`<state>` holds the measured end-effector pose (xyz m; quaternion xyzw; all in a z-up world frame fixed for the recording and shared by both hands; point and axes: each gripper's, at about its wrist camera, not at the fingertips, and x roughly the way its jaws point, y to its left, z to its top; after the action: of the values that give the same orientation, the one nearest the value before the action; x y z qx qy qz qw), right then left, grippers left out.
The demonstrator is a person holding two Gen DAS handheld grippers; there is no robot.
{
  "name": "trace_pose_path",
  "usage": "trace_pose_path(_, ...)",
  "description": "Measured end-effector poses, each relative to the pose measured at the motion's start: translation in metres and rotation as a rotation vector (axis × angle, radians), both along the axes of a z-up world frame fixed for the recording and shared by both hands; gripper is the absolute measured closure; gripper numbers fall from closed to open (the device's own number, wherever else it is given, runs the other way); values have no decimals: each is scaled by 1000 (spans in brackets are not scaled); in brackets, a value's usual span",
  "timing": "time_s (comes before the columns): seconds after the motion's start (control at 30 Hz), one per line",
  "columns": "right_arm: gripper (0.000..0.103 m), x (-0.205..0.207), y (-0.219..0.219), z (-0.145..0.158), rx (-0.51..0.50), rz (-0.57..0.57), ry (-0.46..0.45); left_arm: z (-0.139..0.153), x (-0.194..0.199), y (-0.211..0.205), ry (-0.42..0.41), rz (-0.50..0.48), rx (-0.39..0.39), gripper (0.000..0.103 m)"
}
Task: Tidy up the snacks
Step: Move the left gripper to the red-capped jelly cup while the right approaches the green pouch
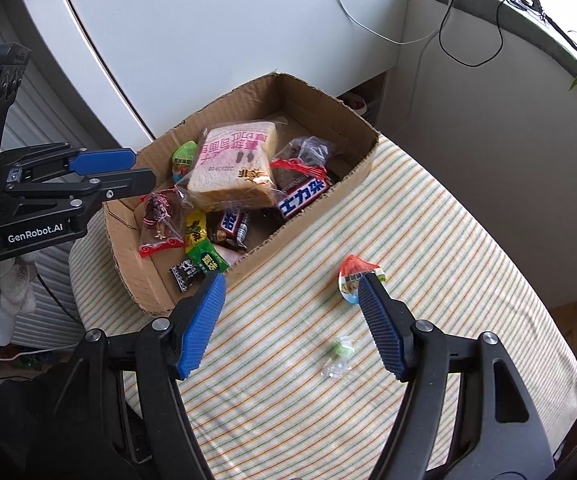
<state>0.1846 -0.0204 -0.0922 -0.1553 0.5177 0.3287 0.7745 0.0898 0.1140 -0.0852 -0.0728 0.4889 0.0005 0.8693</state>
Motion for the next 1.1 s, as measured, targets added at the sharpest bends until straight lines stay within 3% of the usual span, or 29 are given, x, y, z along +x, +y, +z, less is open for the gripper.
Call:
trace_pose_path(0.53,32,2,-87,-14,4,-155,44,6,-6,-46,-4,-77,-42,63)
trace_pose_path(0.97,32,-22,-108,-37,73,-169,50,-4,16,-107,37,-206,-83,63)
trace_pose_path(1.1,41,-26,-109,-46,106,-147,70,-17,26,-124,72,-215,-129,63)
